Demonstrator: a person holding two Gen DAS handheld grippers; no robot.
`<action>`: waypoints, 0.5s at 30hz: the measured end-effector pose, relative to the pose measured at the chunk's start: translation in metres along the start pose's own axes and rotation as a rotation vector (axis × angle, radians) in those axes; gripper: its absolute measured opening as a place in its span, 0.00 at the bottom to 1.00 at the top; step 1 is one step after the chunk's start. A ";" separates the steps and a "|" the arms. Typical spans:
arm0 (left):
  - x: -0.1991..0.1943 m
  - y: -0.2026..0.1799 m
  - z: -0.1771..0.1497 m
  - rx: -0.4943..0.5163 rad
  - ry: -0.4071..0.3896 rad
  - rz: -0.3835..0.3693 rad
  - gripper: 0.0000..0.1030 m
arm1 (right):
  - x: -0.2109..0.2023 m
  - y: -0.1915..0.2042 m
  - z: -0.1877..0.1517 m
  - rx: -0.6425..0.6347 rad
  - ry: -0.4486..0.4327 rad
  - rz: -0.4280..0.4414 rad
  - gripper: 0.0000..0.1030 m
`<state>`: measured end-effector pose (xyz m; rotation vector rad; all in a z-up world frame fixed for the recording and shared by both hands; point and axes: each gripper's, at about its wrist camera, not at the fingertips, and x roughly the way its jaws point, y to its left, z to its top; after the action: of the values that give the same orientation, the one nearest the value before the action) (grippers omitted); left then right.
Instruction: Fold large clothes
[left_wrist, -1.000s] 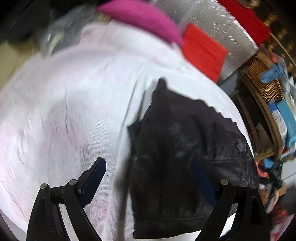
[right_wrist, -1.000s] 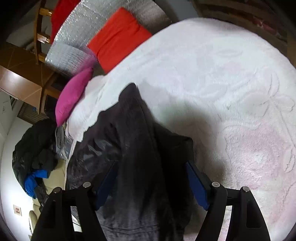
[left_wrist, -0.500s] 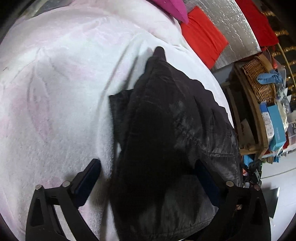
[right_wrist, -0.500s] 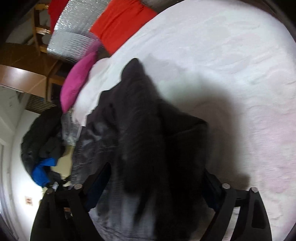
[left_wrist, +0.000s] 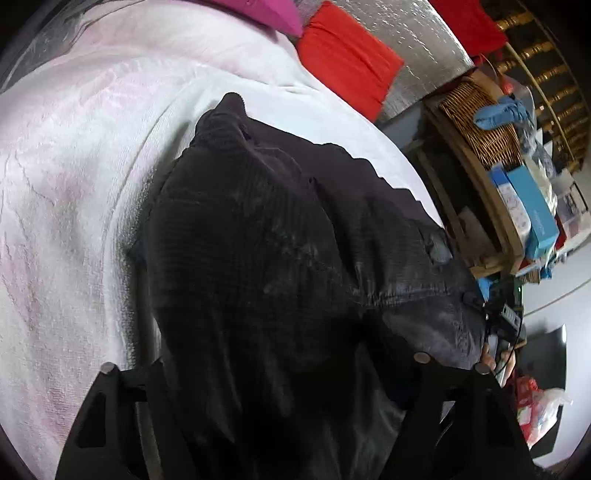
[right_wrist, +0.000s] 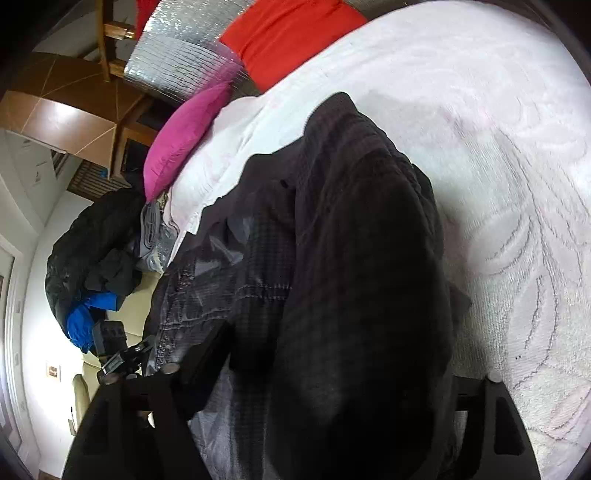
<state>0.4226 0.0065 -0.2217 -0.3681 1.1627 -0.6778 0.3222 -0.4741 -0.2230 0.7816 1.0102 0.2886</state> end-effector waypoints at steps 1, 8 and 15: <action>0.000 0.000 0.002 -0.009 -0.007 -0.005 0.61 | -0.001 0.002 0.000 -0.007 -0.004 -0.004 0.70; -0.013 -0.009 0.015 0.010 -0.096 -0.036 0.32 | -0.015 0.020 0.001 -0.056 -0.069 0.022 0.53; -0.018 -0.032 0.028 0.049 -0.188 -0.021 0.30 | -0.026 0.049 0.012 -0.135 -0.175 -0.003 0.47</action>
<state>0.4345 -0.0075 -0.1797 -0.3947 0.9633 -0.6733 0.3252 -0.4595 -0.1677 0.6706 0.8184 0.2779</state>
